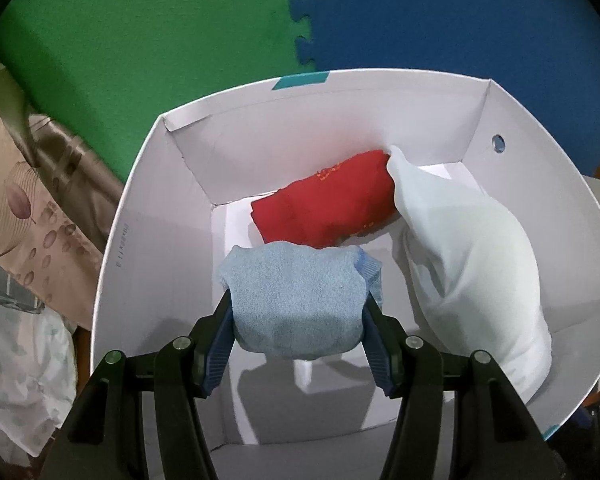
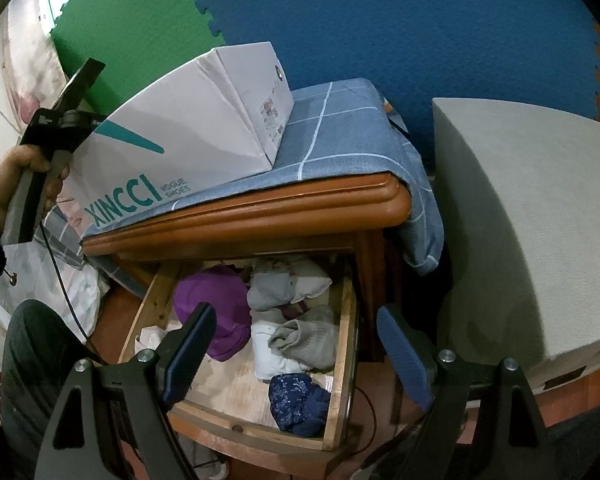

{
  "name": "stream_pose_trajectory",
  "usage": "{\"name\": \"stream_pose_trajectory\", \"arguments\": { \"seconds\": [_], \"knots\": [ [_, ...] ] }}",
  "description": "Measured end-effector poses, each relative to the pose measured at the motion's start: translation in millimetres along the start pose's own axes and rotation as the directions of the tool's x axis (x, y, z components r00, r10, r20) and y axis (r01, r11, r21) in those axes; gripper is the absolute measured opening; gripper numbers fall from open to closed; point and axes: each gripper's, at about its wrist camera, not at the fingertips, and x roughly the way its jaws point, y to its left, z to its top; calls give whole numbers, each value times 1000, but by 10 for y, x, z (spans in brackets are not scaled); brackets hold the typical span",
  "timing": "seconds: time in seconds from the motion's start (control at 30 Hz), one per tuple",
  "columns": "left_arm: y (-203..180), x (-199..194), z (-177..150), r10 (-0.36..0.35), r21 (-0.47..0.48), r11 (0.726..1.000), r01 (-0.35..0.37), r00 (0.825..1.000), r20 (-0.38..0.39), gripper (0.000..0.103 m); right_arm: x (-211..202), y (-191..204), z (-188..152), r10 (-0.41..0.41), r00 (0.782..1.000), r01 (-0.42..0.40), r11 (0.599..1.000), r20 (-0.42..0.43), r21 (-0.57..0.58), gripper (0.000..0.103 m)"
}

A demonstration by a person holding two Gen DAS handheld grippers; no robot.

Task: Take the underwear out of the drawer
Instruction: 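Lower the light blue sock into the box and open the left gripper, then reach the right tool into the drawer over the dark blue patterned underwear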

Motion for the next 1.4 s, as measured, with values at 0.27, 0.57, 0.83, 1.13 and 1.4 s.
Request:
{"name": "stream_pose_trajectory", "arguments": {
  "seconds": [0.27,0.57,0.83,1.13,1.4],
  "knots": [
    [29,13,10,-4,-3,1000,4,1000,1,54,11,9,-7,-1,1000,1,1000,-4,-8,85],
    [16,-27,-20,-9,-11,1000,9,999,46,69,9,13,-6,-1,1000,1,1000,-8,-5,85],
    [87,-794,-213,-57,16,998,54,939,340,98,12,-14,-25,-7,1000,7,1000,-15,1,85],
    [613,-1279,-890,-113,3,991,130,846,520,102,315,130,-116,14,979,-28,998,-204,-62,85],
    [1056,-766,-1483,-113,-169,963,210,883,456,102,954,565,-381,-30,874,-86,973,-486,-216,85]
  ]
}}
